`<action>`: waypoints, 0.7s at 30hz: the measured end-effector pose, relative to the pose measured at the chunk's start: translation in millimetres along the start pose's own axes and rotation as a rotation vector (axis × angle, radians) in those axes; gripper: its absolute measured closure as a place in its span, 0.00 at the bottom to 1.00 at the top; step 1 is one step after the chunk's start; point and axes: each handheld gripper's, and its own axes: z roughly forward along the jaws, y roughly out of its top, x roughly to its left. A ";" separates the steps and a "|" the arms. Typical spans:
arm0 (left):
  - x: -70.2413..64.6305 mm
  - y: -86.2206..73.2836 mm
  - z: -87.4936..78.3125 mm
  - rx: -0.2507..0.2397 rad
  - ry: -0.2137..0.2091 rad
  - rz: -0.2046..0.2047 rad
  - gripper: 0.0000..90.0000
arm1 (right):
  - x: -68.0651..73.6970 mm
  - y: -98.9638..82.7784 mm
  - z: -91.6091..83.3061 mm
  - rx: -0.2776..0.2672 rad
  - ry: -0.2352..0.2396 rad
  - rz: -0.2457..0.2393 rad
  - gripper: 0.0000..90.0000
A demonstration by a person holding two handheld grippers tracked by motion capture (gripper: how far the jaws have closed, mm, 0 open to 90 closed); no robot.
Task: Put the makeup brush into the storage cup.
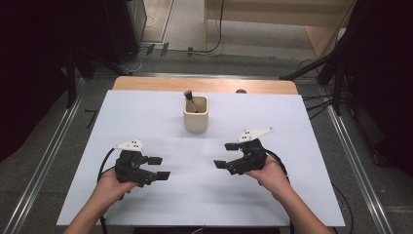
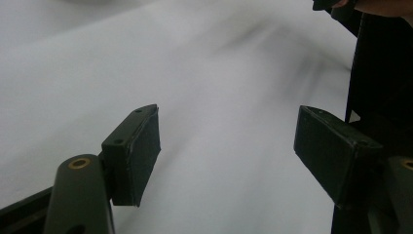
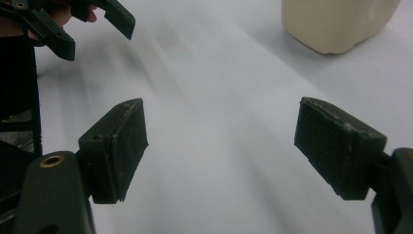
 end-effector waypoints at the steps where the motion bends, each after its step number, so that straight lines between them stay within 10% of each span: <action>1: 0.1 0.1 -0.1 0.000 0.001 0.001 0.29 | -0.1 -1.1 -1.3 0.001 -0.001 0.004 0.23; 21: -0.8 -0.4 1.2 0.008 0.003 0.010 0.29 | -10.0 -23.9 -24.0 0.006 -0.035 0.019 0.23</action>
